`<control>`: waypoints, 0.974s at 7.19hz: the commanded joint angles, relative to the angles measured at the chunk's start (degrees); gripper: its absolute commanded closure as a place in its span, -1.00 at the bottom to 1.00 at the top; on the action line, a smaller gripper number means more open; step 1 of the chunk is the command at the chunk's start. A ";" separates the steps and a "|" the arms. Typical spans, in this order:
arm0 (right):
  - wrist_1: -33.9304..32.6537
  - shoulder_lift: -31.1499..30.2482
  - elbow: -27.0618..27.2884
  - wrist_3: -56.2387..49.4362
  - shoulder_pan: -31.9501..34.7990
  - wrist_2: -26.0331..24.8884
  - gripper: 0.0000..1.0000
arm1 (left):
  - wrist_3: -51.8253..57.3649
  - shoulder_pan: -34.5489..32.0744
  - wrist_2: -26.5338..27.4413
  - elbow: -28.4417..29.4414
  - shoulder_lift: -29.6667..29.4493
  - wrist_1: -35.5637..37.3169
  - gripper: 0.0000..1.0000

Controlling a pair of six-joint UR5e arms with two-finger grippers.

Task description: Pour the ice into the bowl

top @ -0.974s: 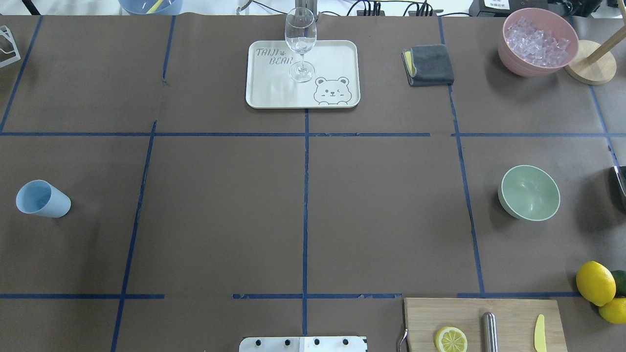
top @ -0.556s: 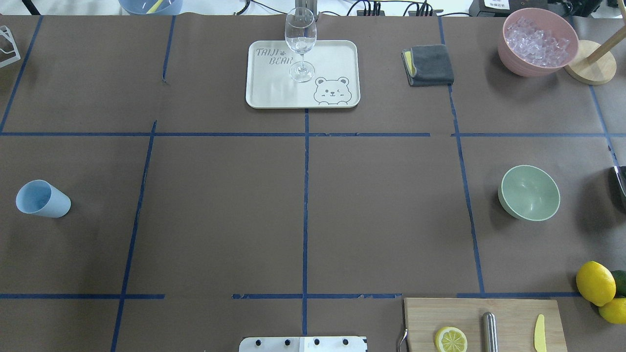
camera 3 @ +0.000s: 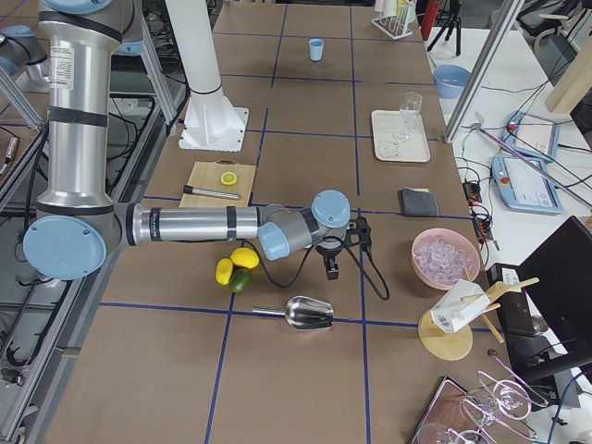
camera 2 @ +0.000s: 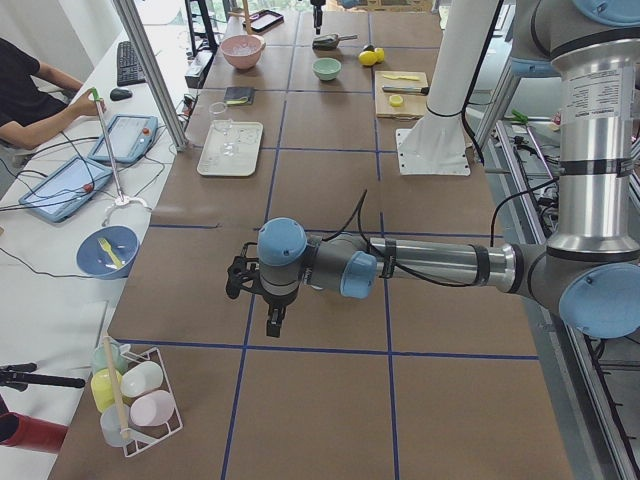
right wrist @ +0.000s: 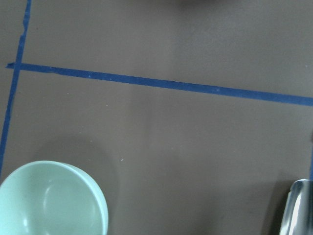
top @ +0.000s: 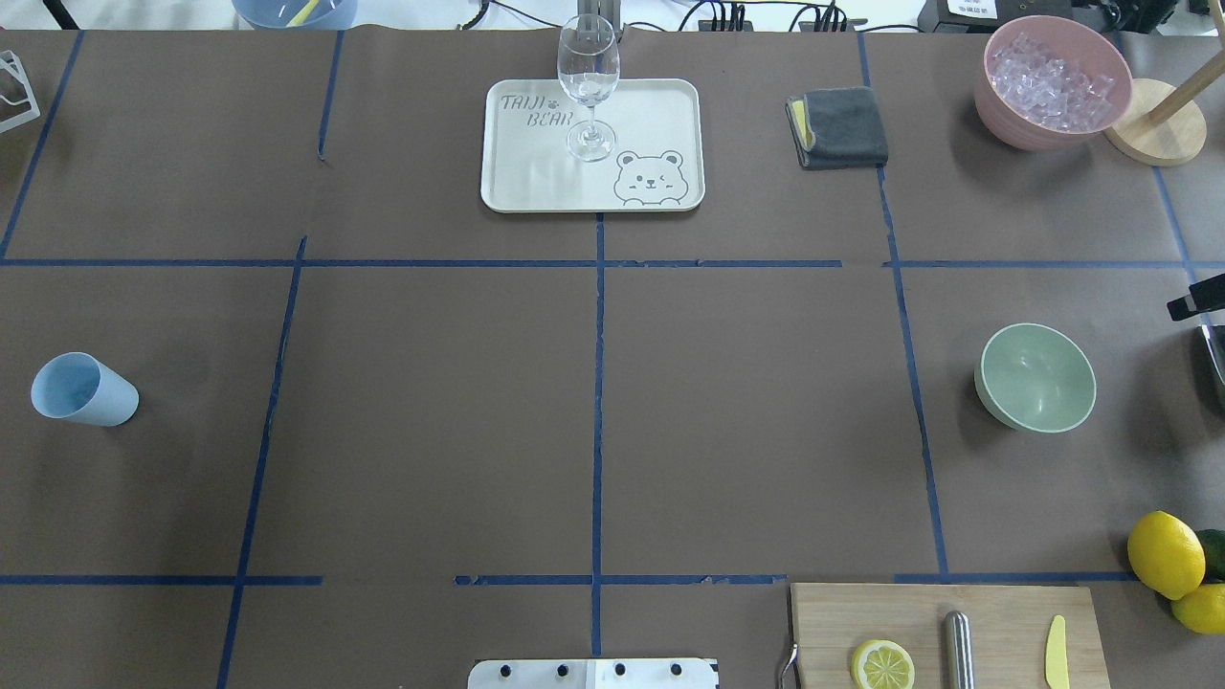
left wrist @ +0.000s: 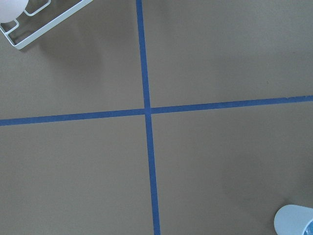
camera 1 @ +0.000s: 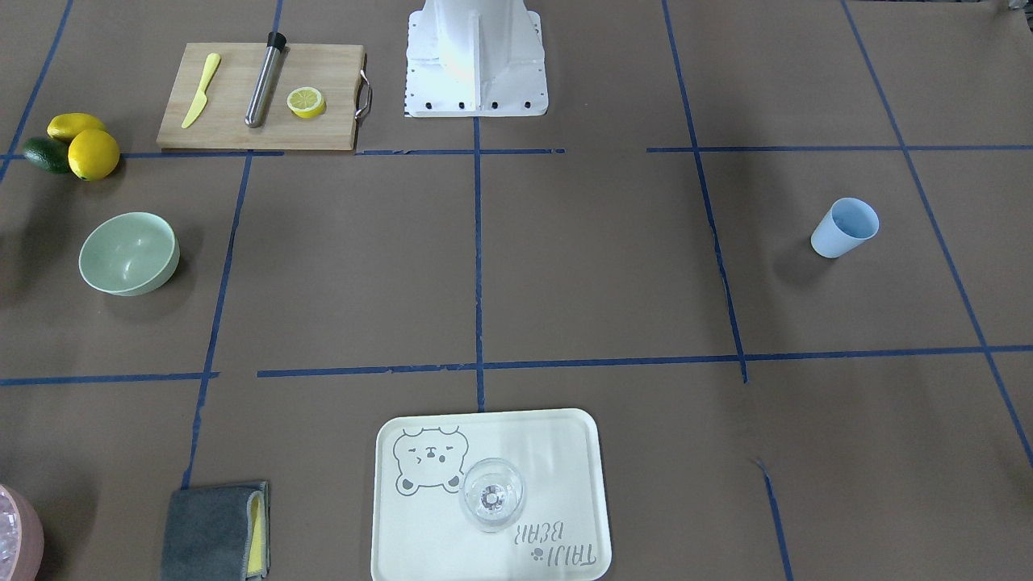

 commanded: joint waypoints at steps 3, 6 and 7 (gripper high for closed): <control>3.45 -0.67 2.70 16.74 -15.27 -11.91 -0.92 | -0.08 0.00 0.05 -0.04 -0.03 -2.11 -1.00; 3.46 -0.76 2.44 19.02 -18.98 -13.69 -0.92 | -0.08 0.00 0.05 -0.04 -0.03 -2.20 -1.00; 3.46 -0.33 1.13 19.02 -19.34 -13.79 -0.54 | 0.00 0.00 0.05 0.04 -0.03 -2.20 -1.00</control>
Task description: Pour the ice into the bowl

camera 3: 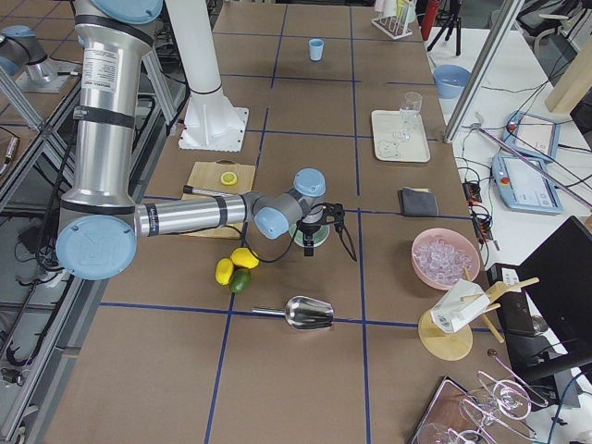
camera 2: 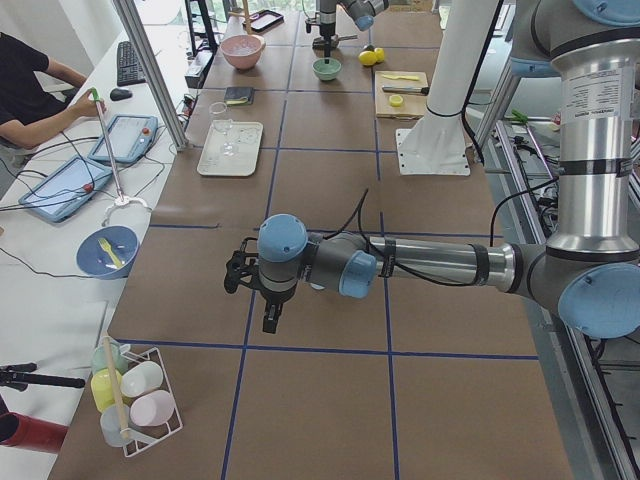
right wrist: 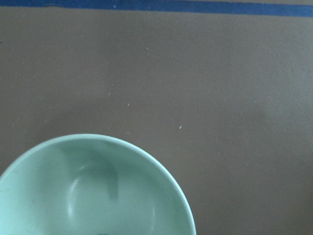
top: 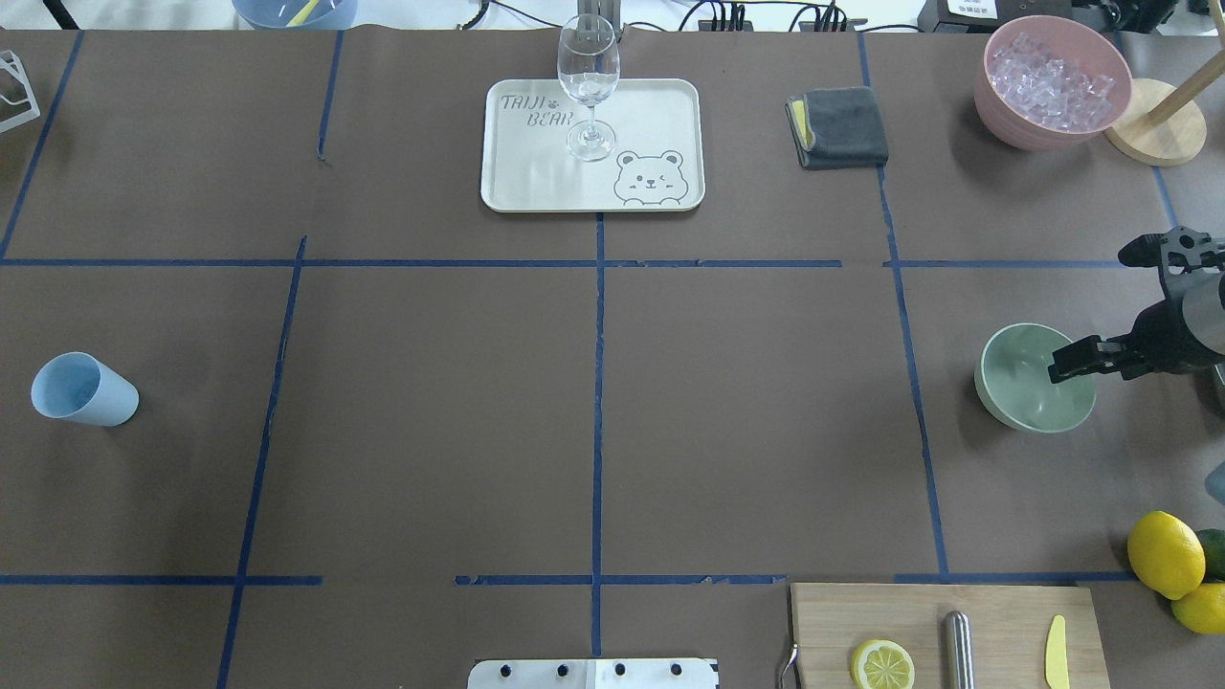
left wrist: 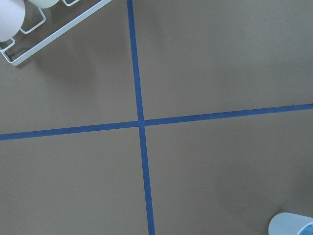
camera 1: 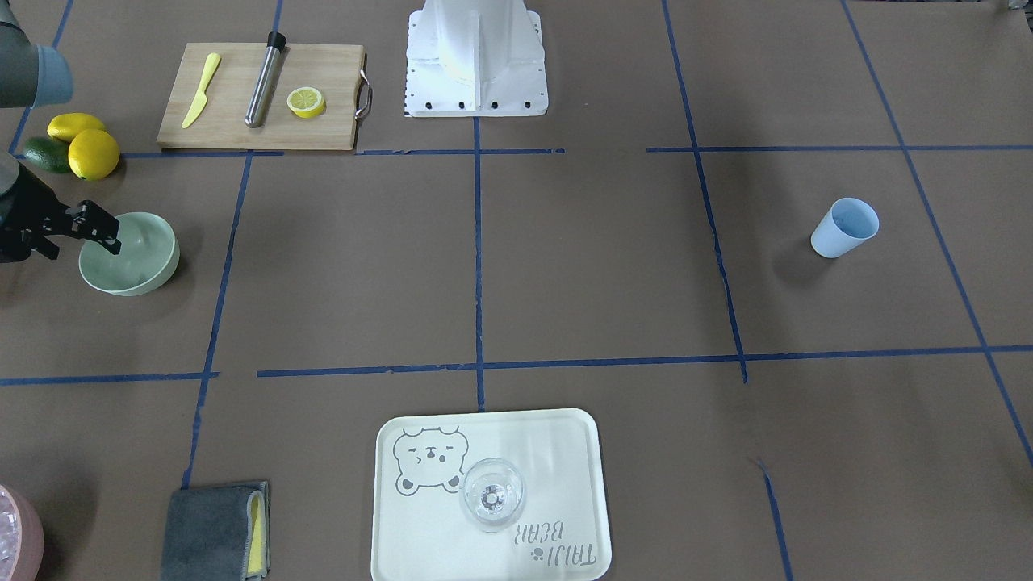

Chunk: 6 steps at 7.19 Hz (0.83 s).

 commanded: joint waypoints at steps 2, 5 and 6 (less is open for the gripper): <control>0.01 1.05 -2.49 0.24 -1.12 -0.36 0.72 | 0.07 0.00 0.00 -0.03 0.00 -0.03 -1.00; 0.10 1.05 -0.75 0.24 -0.94 -0.27 1.00 | 0.07 -0.09 0.09 -0.03 0.00 -0.03 -1.00; -0.08 0.88 3.17 0.33 -0.85 -0.62 1.00 | 0.16 -0.09 0.09 -0.11 0.09 -0.03 -1.00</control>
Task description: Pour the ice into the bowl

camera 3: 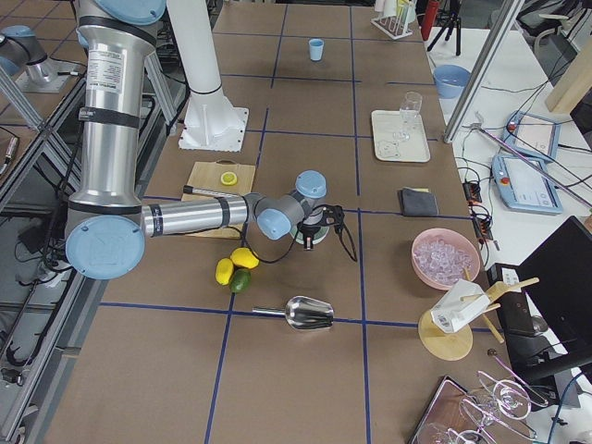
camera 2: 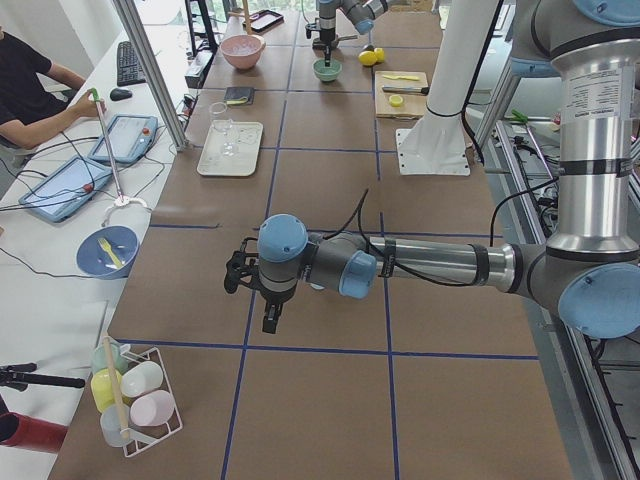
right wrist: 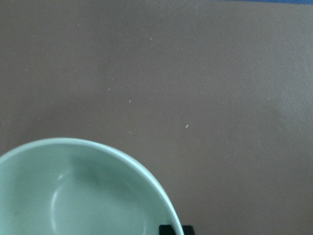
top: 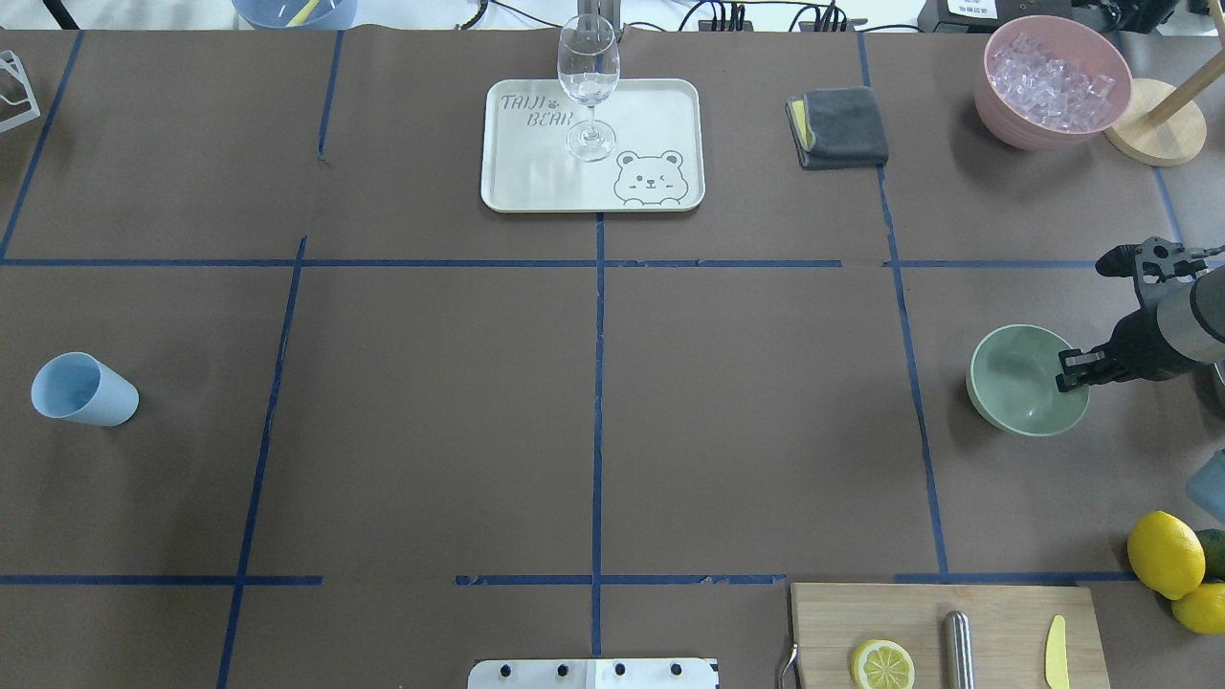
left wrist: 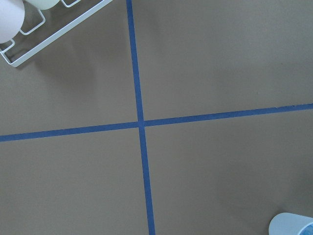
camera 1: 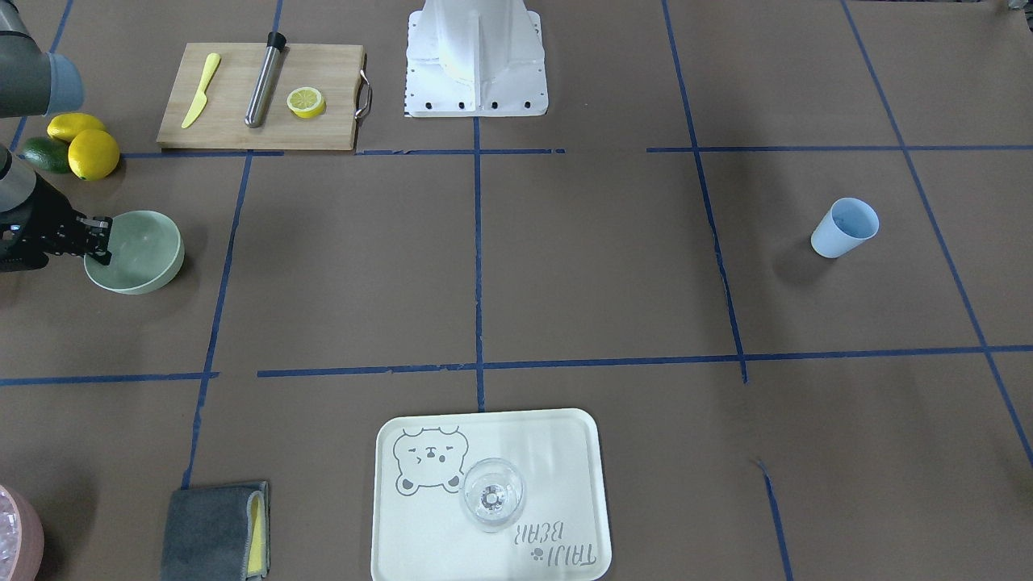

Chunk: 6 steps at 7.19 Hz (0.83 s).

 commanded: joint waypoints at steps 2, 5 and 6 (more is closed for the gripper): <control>-0.92 2.58 8.59 5.18 -0.06 0.35 1.00 | -0.02 -0.04 0.01 -0.15 0.06 0.00 -1.00; -5.80 18.45 8.43 22.93 -9.61 -2.01 1.00 | 0.15 -0.04 0.01 -0.15 -0.02 -0.09 -1.00; -11.76 25.47 7.82 27.59 -16.08 -5.94 1.00 | -0.11 0.05 0.01 -0.24 -0.11 -2.00 -1.00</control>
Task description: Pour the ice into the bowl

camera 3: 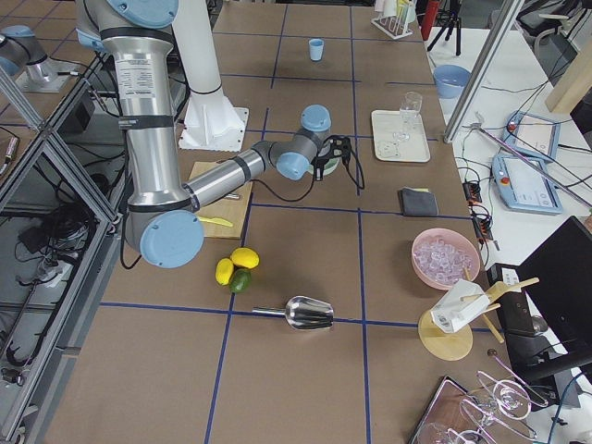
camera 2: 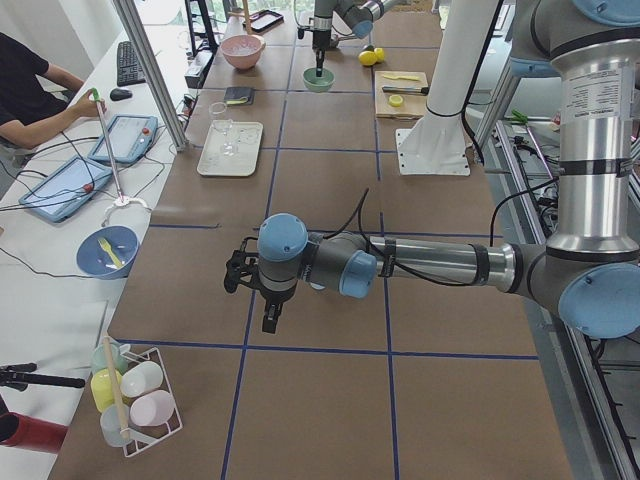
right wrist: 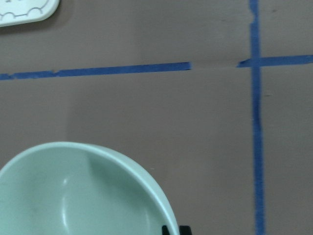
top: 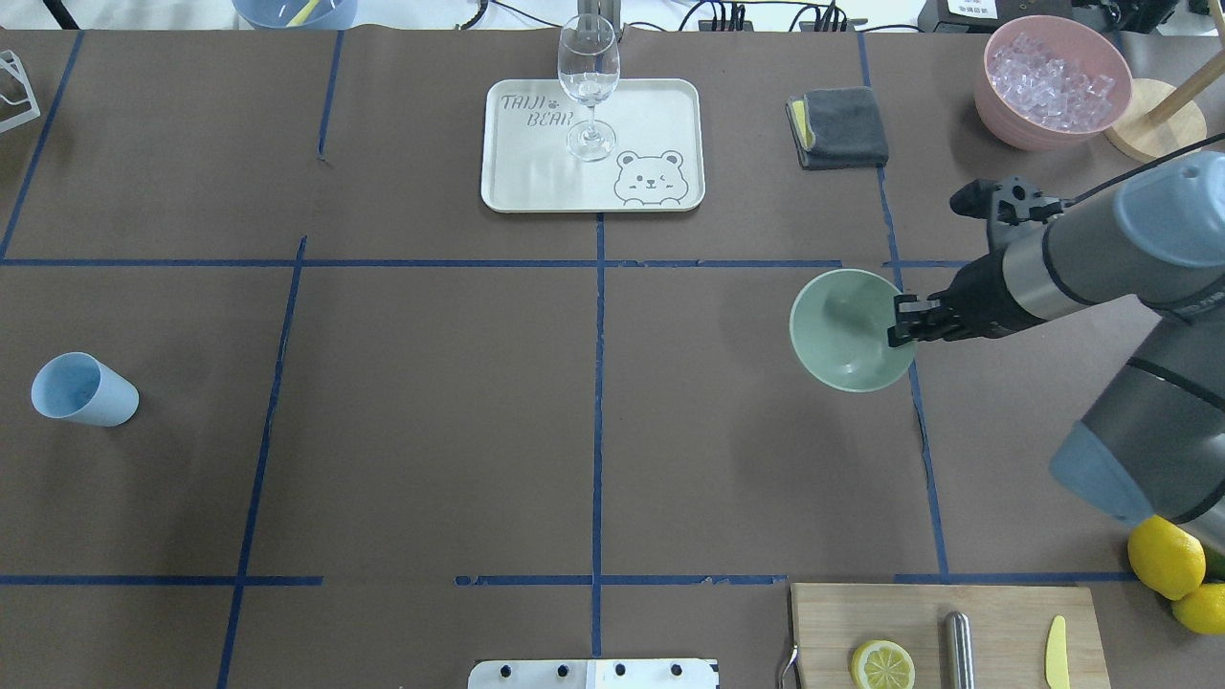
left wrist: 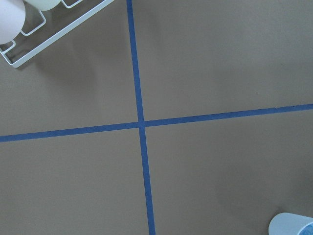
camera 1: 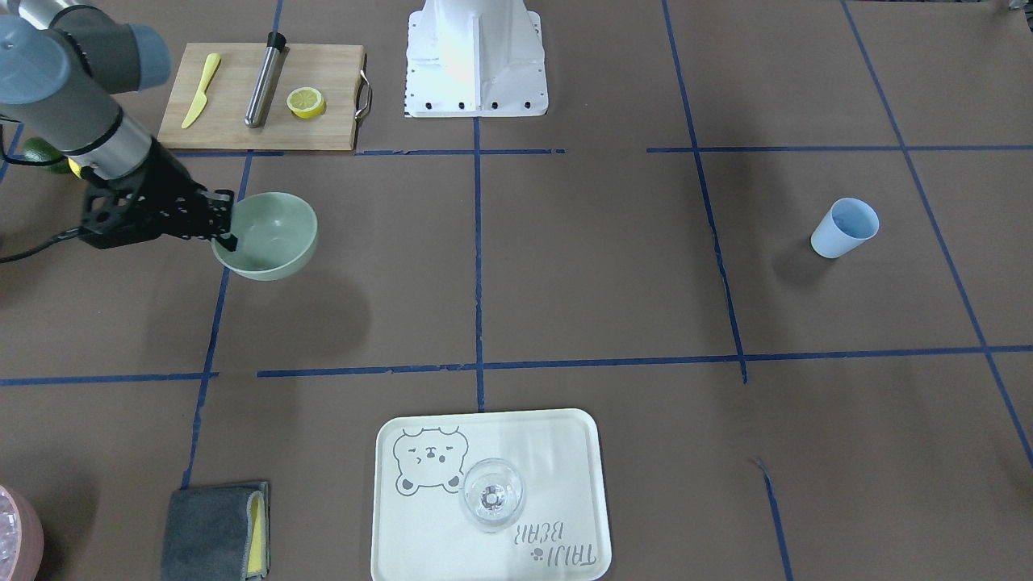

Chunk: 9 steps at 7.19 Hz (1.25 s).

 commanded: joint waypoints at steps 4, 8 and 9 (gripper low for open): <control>-11.55 30.91 -15.85 23.67 -16.51 -13.63 1.00 | 0.03 0.34 -0.09 0.73 1.67 -13.40 -1.00; -11.11 33.94 -22.38 26.17 -16.60 -15.23 1.00 | -0.05 0.60 -0.09 0.90 2.55 -15.89 -1.00; -11.11 34.03 -22.83 26.34 -16.60 -15.24 1.00 | -0.05 0.60 -0.09 0.82 2.55 -15.89 -1.00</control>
